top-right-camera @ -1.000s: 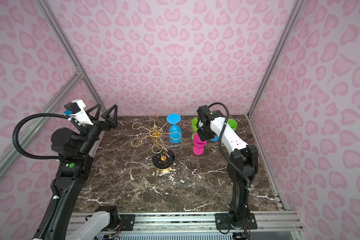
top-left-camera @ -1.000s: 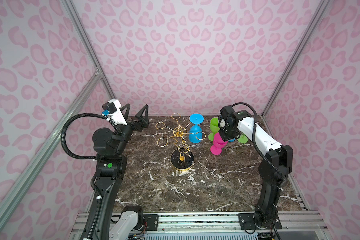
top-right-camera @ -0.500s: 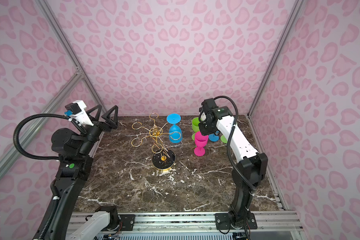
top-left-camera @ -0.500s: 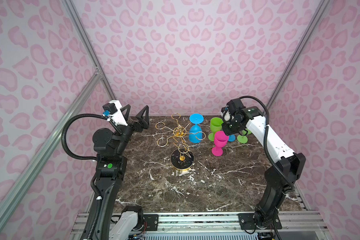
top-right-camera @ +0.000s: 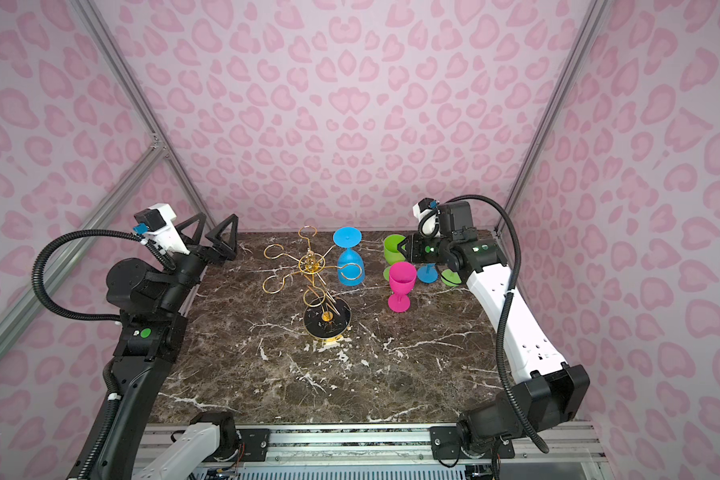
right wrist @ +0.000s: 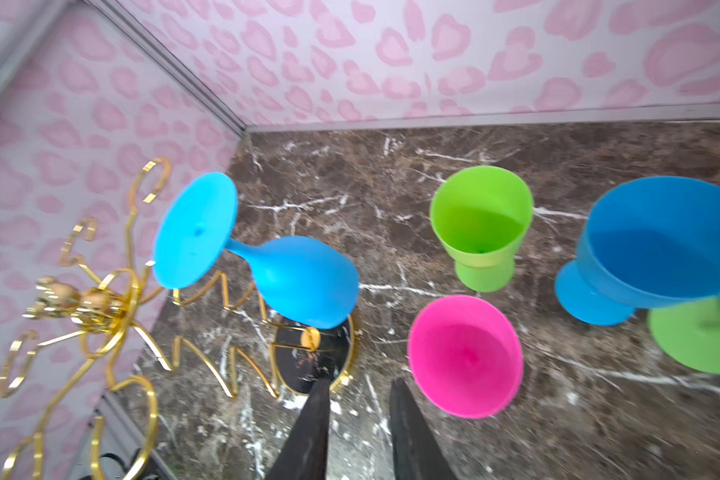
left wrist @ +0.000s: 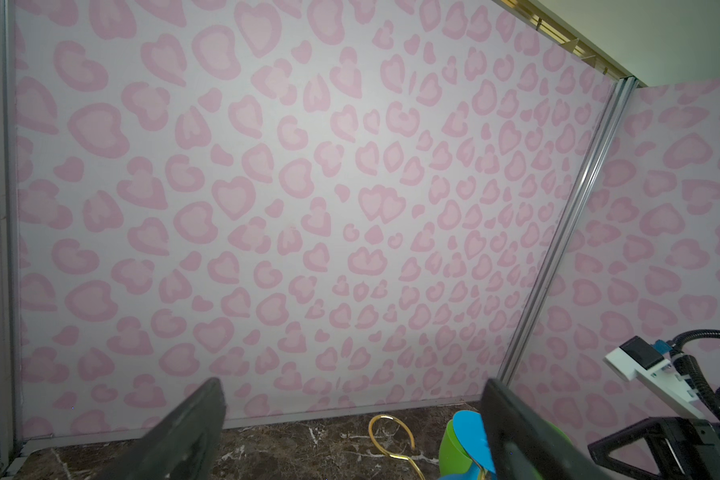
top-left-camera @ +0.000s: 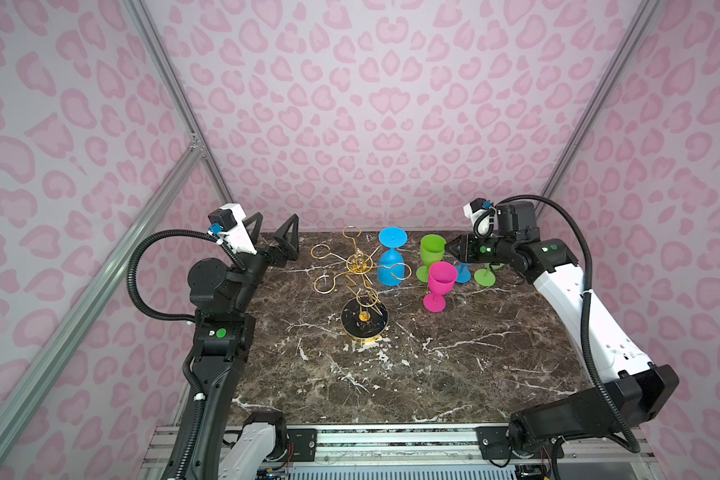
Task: Take the wine glass off the wine glass rack
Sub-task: 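Lower the magenta glass upright onto the table beside the lime-green glass, then open the right gripper and reach it to the blue glass base on the rack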
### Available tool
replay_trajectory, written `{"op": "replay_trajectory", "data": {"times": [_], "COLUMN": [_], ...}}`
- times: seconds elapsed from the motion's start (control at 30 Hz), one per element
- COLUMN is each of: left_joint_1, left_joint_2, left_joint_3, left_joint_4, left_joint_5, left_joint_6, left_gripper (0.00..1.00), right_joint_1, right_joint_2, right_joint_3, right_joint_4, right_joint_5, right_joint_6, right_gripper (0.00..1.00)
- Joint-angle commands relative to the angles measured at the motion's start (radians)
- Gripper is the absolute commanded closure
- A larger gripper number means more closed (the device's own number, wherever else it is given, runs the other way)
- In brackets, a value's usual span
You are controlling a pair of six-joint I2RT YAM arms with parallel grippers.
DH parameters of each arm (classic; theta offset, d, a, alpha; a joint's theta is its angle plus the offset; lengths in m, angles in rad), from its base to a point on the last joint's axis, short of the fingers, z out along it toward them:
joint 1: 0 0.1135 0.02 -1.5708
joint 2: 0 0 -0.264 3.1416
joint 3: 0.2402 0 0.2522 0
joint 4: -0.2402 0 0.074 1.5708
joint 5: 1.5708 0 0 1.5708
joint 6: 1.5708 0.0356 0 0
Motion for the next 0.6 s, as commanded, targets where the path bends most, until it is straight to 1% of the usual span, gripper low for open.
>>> {"op": "replay_trajectory", "data": {"times": [0.0, 0.07, 0.1, 0.2, 0.4, 0.57], "left_joint_1": [0.001, 0.001, 0.0, 0.0, 0.0, 0.0], "left_joint_2": [-0.008, -0.01, -0.013, -0.018, -0.021, -0.024], "left_joint_3": [-0.01, -0.017, -0.02, -0.028, -0.03, -0.038], "left_joint_4": [0.023, 0.029, 0.028, 0.027, 0.029, 0.029], "left_joint_5": [0.002, 0.004, 0.004, -0.005, -0.007, -0.011], "left_joint_6": [-0.005, -0.012, -0.011, -0.003, 0.004, 0.007], "left_gripper": [0.03, 0.03, 0.03, 0.03, 0.03, 0.03], "right_joint_1": [0.001, 0.003, 0.008, 0.032, 0.051, 0.054], "right_joint_2": [-0.006, 0.002, 0.007, 0.029, 0.071, 0.115], "right_joint_3": [-0.056, -0.078, -0.115, -0.119, -0.154, -0.147], "right_joint_4": [0.288, 0.39, 0.418, 0.458, 0.605, 0.655], "right_joint_5": [-0.168, -0.209, -0.211, -0.191, -0.203, -0.207], "right_joint_6": [0.189, 0.265, 0.289, 0.32, 0.43, 0.478], "right_gripper": [0.71, 0.72, 0.72, 0.72, 0.72, 0.71]}}
